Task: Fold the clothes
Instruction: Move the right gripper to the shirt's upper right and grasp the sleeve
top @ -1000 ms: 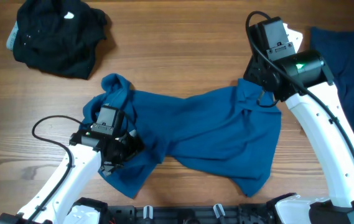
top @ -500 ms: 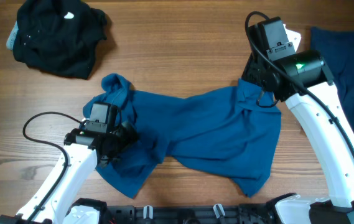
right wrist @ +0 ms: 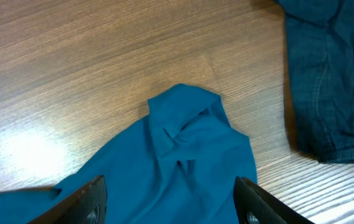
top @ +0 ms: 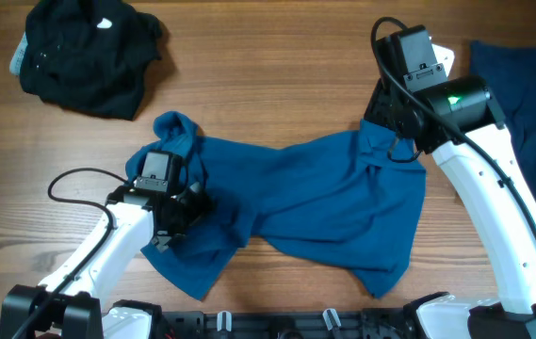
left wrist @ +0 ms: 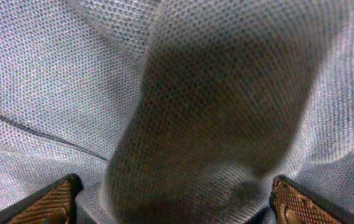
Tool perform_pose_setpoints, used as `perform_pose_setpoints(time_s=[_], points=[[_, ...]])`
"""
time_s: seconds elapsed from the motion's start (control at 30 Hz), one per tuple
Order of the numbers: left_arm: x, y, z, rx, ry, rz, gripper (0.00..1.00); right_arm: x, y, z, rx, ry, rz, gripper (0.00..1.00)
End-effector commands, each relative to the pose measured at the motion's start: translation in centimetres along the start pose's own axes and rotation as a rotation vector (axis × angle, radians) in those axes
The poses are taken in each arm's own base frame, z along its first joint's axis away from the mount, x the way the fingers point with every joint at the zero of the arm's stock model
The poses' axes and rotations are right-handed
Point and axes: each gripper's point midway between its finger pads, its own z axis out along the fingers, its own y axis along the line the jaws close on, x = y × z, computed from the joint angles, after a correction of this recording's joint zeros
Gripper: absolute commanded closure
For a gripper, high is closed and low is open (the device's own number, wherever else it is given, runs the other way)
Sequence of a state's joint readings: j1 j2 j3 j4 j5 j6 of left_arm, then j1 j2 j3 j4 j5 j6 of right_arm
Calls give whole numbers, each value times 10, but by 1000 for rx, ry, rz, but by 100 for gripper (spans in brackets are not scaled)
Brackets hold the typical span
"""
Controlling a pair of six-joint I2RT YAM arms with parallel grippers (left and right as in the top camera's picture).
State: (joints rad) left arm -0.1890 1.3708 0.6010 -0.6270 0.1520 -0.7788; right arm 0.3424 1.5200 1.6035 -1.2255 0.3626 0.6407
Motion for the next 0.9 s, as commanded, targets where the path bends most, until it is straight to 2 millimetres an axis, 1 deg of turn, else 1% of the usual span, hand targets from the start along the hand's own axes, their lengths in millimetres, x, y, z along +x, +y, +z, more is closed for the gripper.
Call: perform_pose_setpoints(time_s=[0.0,0.03,0.07,0.1,0.17,0.23,0.37,0.43,0.47,0.5,0.53,0.63,0.7,0.77,0.87], points=[[6,0,5,12,39,9,24,-4,2,-5,-22,-14,-5,35],[6,0,5,11,41,9,29,-3,3,-3,-19,-11,-7,36],[7,0,5,10,41,9,38,-3,4,-1,-18,-8,-10,37],[7,0,5,10,41,9,47,-1,5,4,-15,-5,-19,39],[7,0,5,10,42,8,60,2,8,16,-10,3,-35,39],[7,0,5,10,42,8,69,10,13,31,-9,33,-46,39],[7,0,5,9,43,8,71,24,26,60,-23,86,-78,38],[7,1,5,8,43,8,73,29,36,76,-45,112,-144,33],[7,1,5,8,43,8,74,31,38,82,-43,122,-153,30],[7,1,5,7,44,8,74,37,40,96,-24,150,-156,29],[7,1,5,7,44,7,74,41,41,104,-9,170,-148,27],[7,1,5,7,44,8,73,54,38,127,46,229,-56,26],[7,1,5,7,44,8,72,66,39,143,57,293,27,30],[8,1,5,5,46,7,71,74,39,153,55,348,100,34],[8,2,5,4,47,7,70,79,38,158,53,384,156,35]])
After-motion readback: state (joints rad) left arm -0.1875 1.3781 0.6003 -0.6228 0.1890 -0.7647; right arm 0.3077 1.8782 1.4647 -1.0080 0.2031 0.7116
